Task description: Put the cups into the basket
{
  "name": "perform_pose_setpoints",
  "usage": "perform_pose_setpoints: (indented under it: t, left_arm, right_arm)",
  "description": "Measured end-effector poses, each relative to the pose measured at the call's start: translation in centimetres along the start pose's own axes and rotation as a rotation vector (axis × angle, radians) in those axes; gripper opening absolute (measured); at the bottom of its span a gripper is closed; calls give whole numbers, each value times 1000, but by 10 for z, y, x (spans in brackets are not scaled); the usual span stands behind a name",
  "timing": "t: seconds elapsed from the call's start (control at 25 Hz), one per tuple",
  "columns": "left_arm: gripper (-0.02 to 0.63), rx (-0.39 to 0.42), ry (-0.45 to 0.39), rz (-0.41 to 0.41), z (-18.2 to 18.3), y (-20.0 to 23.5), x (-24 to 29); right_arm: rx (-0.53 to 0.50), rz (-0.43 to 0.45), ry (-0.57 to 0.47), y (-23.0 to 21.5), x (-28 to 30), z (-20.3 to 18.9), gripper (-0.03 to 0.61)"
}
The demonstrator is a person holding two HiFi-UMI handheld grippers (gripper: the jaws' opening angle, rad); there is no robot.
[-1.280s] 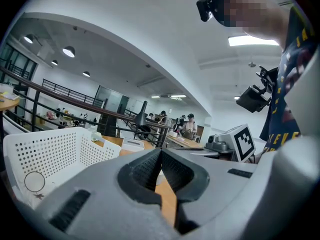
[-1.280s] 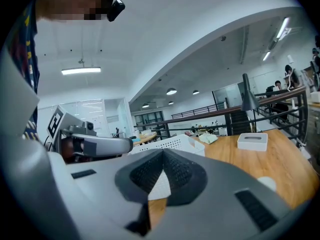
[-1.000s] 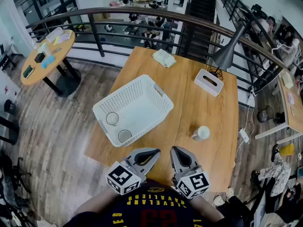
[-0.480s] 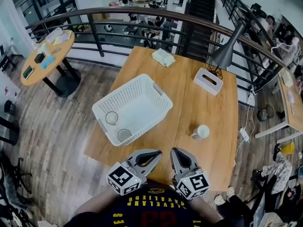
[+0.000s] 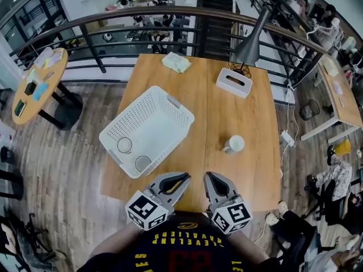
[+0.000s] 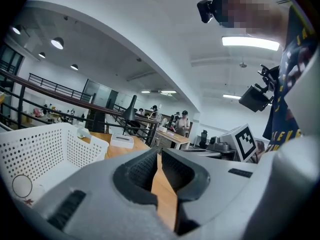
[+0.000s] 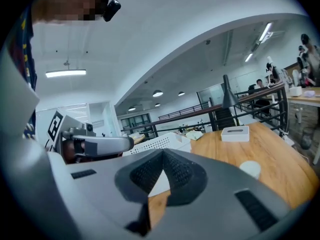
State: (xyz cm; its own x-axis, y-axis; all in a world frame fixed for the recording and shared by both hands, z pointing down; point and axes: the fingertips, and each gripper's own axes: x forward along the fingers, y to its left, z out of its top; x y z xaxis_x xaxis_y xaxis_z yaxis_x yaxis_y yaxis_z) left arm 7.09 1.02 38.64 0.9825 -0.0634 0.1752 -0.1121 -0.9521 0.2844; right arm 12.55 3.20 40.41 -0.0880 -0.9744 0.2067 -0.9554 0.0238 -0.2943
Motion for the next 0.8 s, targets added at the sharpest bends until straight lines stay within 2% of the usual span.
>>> perform_pose_setpoints:
  t: [0.2, 0.48, 0.64, 0.8]
  left_arm:
    - [17, -12, 17, -63, -2, -4, 15]
    - [126, -34, 133, -164, -39, -1, 42]
    - [129, 16, 227, -220, -57, -1, 78]
    - [132, 82, 312, -212, -76, 8, 115]
  right_arm:
    - [26, -138, 1, -22, -25, 1, 12]
    - [126, -369, 32, -33, -70, -34, 14]
    - [144, -464, 24, -57, -95, -39, 14]
    - [146, -538, 10, -92, -111, -40, 14]
